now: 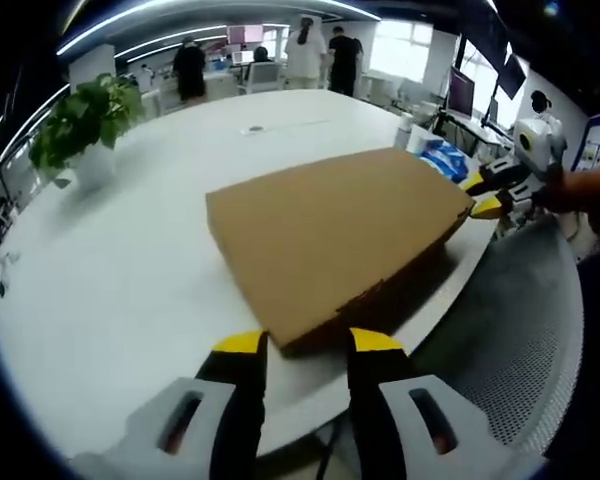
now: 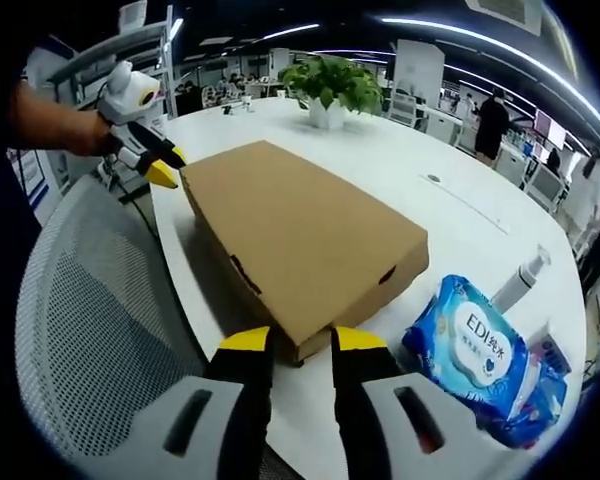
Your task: Operate the shoe box by opening the lid, removing the specified soft item, and placing it in the target area until the item is outside and the box remains undamaged.
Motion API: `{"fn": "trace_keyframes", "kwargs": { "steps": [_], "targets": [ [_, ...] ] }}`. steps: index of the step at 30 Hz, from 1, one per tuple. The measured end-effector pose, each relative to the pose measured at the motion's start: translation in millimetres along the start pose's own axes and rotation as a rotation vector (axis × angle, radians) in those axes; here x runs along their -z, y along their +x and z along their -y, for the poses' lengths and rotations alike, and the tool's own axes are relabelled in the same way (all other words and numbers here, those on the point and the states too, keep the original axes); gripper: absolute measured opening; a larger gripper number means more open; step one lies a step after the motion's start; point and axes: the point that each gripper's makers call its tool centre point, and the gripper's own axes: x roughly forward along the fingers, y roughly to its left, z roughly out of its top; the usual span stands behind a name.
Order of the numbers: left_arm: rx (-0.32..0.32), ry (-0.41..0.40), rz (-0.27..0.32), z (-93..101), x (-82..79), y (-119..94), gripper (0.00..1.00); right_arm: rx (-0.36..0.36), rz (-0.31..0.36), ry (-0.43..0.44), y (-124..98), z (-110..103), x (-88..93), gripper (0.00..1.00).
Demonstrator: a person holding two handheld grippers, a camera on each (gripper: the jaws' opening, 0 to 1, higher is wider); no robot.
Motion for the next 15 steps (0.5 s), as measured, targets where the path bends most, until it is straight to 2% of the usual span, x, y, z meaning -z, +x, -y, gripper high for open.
{"fn": "trace_keyframes", "kwargs": {
  "steps": [14, 15],
  "targets": [
    [0.009, 0.005, 0.001, -10.0, -24.3, 22.3, 0.3, 0.025, 0.01, 0.006, 10.2, 33.4, -8.7, 0.21],
    [0.012, 0.004, 0.003, -10.6, -26.5, 24.7, 0.3, 0.037, 0.01, 0.007, 14.2, 47.1, -12.8, 0.21]
  ]
}}
